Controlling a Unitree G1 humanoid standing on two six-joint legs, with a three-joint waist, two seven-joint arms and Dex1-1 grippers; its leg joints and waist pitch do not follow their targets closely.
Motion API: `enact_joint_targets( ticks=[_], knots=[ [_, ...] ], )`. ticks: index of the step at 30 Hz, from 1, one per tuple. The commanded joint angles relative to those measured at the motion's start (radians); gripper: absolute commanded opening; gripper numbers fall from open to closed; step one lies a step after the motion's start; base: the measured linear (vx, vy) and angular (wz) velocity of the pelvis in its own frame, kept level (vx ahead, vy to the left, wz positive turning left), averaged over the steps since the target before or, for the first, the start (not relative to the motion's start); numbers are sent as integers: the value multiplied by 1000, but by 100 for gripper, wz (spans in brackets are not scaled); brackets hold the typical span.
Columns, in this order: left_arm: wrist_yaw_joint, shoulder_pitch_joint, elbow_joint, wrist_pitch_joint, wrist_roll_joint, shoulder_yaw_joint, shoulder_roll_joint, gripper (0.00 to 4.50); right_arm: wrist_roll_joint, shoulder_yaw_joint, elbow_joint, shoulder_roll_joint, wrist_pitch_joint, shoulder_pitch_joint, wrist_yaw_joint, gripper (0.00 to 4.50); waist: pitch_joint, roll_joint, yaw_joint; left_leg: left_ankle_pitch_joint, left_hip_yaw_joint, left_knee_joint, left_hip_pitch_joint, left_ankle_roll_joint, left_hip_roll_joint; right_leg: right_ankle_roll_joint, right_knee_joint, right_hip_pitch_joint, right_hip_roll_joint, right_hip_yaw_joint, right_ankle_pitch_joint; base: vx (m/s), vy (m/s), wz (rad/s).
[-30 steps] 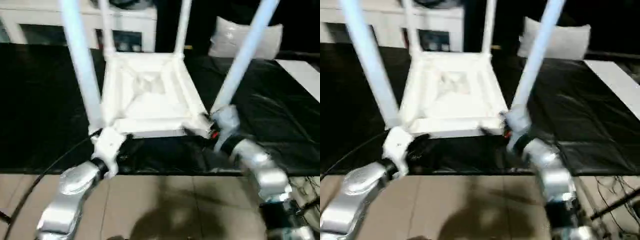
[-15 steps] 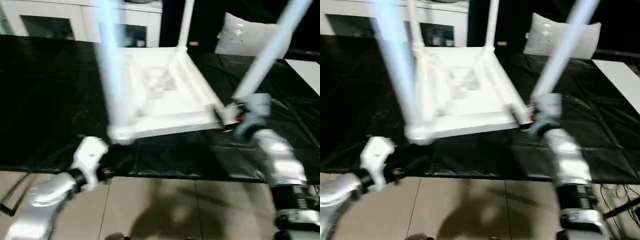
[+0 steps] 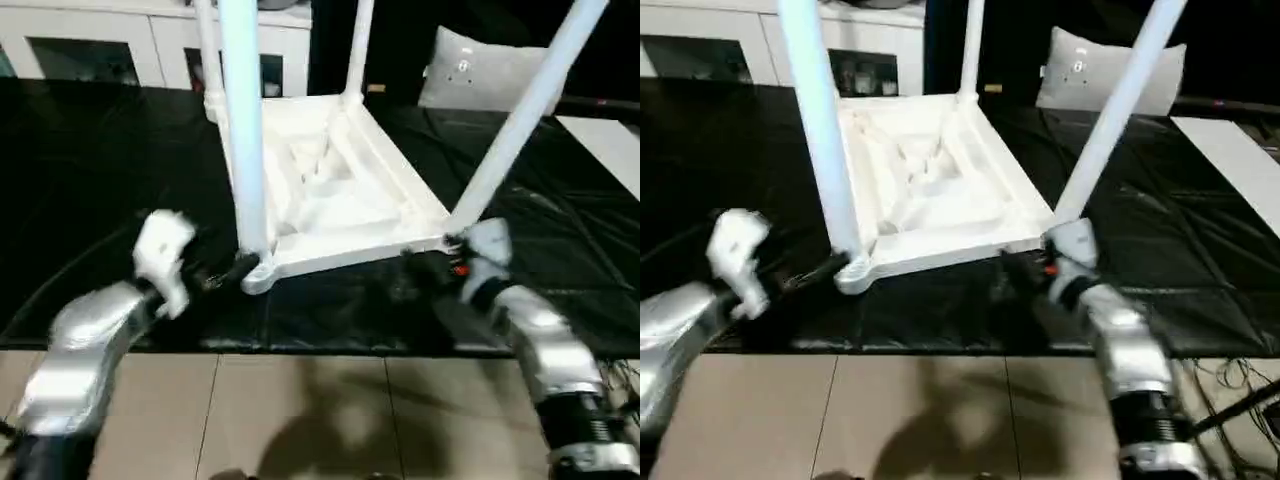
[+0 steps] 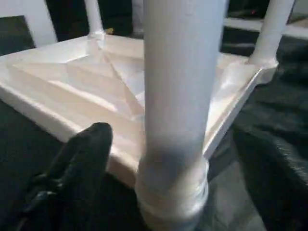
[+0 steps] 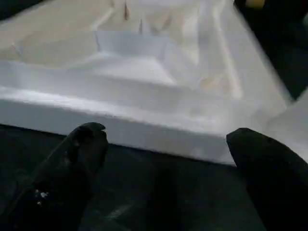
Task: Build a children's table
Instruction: Rotate table base
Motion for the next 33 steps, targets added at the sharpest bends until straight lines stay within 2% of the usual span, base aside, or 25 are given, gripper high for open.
enact_joint_targets(
  ticks=[1,3,5,9,12,13,14,16,17,18,22,24,28,29,31,32,33],
  knots=[
    [-25,-41,35,-23,-10,-26,-18,439,16,-10,8,3,48,-22,-22,450,-63,17,2,-130,-54,-87,14,-6,93,-198,-76,39,-106,90,-135,0,0,0],
    [-43,-80,68,-30,-25,-36,-38,439,15,6,19,6,79,-31,-16,450,-64,17,6,-113,-53,-86,12,-7,94,-212,-70,42,-107,90,-96,0,0,0],
    [-59,-108,99,-45,-27,-50,-46,439,-24,22,46,7,60,-42,-40,450,-64,13,6,-107,-51,-85,12,-10,92,-219,-68,43,-109,89,-88,0,0,0],
    [-121,-192,158,-60,-46,-91,-101,439,-85,31,194,13,21,-107,-107,450,-62,10,7,-129,-49,-83,13,-25,91,-208,-79,43,-116,91,-166,0,0,0],
    [-136,-208,163,-58,-60,-96,-118,439,-89,32,217,13,14,-120,-109,450,-65,11,12,-106,-49,-83,14,-25,94,-219,-71,44,-112,90,-116,0,0,0],
    [-156,-208,142,-37,-88,-102,-132,439,-83,29,234,16,4,-133,-109,450,-66,11,12,-100,-49,-83,13,-21,95,-220,-68,45,-112,90,-100,0,0,0],
    [-192,-197,97,-2,-127,-124,-144,439,-77,24,258,21,-10,-150,-109,450,-66,16,11,-97,-48,-81,12,-20,94,-229,-65,46,-113,90,-76,0,0,0],
    [-226,-186,58,29,-162,-146,-155,439,-76,23,283,25,-29,-166,-107,450,-68,14,11,-81,-47,-81,10,-15,97,-250,-58,48,-117,90,-44,0,0,0],
    [-270,-170,12,61,-197,-180,-162,439,-79,26,304,29,-46,-180,-102,450,-68,12,10,-76,-46,-80,8,-9,94,-251,-60,50,-113,89,-40,0,0,0],
    [-310,-158,-26,85,-222,-216,-165,439,-87,31,323,32,-66,-193,-98,450,-68,9,8,-68,-46,-79,5,-6,95,-257,-56,52,-117,90,-33,0,0,0],
    [-339,-148,-77,117,-244,-265,-182,439,-92,31,349,38,-87,-209,-85,450,-66,4,-9,-66,-45,-76,-1,15,93,-252,-61,55,-114,91,-56,0,0,0],
    [-339,-149,-89,124,-249,-278,-193,439,-91,32,358,38,-90,-214,-84,450,-66,2,-14,-74,-45,-74,-4,19,92,-247,-64,57,-114,92,-86,0,0,0],
    [-317,-174,-85,127,-241,-304,-238,439,-105,49,384,42,-124,-228,-72,450,-64,7,-14,-93,-41,-72,0,21,91,-233,-73,50,-109,93,-138,0,0,0],
    [-307,-183,-74,119,-230,-306,-248,439,-112,53,390,43,-133,-232,-76,450,-63,6,-15,-100,-41,-72,1,20,91,-231,-75,48,-108,93,-148,0,0,0],
    [-235,-230,-2,61,-155,-312,-290,439,-79,34,405,75,-155,-243,-43,450,-62,8,-15,-121,-40,-73,5,18,91,-223,-81,45,-104,93,-169,0,0,0],
    [-223,-239,10,54,-145,-311,-297,439,-70,32,403,82,-157,-243,-29,450,-62,8,-14,-127,-41,-74,7,16,93,-220,-81,44,-106,93,-175,0,0,0],
    [-208,-249,26,35,-131,-309,-306,439,-75,40,402,86,-160,-241,-25,450,-62,7,-15,-131,-45,-75,1,16,92,-213,-79,51,-107,92,-181,0,0,0]
  ],
)
